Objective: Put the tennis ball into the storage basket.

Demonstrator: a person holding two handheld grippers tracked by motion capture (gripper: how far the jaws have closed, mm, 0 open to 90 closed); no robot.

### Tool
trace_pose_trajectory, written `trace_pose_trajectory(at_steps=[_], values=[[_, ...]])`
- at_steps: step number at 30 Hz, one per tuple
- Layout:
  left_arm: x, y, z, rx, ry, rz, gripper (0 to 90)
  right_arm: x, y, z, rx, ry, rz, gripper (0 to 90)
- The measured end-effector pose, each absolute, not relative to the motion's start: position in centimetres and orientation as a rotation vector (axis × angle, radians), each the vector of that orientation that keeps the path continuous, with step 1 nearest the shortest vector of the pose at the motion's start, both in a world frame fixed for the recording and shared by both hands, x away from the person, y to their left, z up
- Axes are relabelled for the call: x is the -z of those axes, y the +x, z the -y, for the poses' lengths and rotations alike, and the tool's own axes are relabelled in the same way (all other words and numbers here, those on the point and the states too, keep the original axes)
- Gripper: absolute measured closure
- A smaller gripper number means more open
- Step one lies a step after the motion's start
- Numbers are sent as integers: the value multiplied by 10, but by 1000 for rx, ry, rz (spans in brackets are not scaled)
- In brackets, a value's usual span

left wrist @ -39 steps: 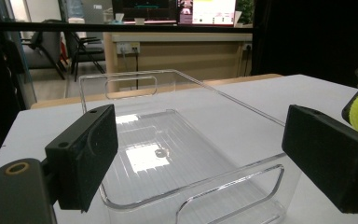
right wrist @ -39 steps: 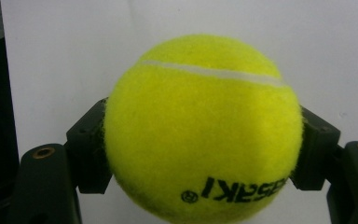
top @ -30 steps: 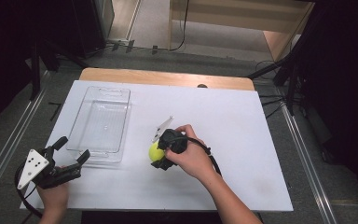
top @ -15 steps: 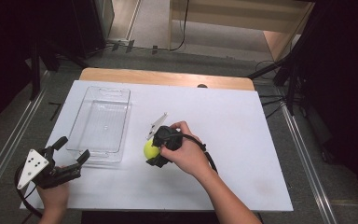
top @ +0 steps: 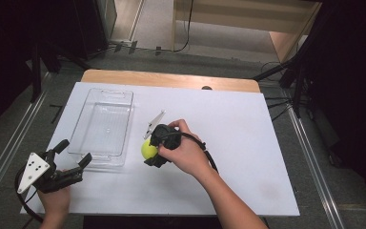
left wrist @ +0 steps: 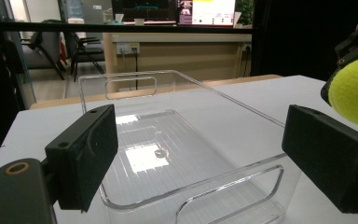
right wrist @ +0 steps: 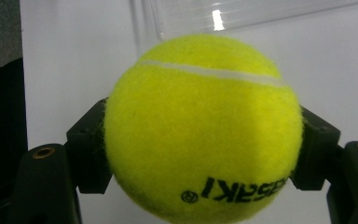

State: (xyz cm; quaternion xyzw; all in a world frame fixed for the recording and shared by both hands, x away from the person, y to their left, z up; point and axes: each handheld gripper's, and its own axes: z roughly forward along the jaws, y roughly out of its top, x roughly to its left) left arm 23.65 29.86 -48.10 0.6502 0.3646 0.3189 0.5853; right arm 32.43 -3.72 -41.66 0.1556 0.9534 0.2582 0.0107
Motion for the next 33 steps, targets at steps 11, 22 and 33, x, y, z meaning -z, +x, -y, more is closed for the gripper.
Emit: trace_pose_trajectory(at_steps=[11, 22, 33], values=[[481, 237, -299, -743, 1516, -850, 111, 407, 328, 27, -804, 462, -2977, 230], [481, 237, -299, -741, 1516, -849, 111, 400, 333, 19, -814, 429, -2981, 230], [481, 237, -299, -738, 1516, -850, 111, 393, 336, 9, -821, 403, -2976, 230]])
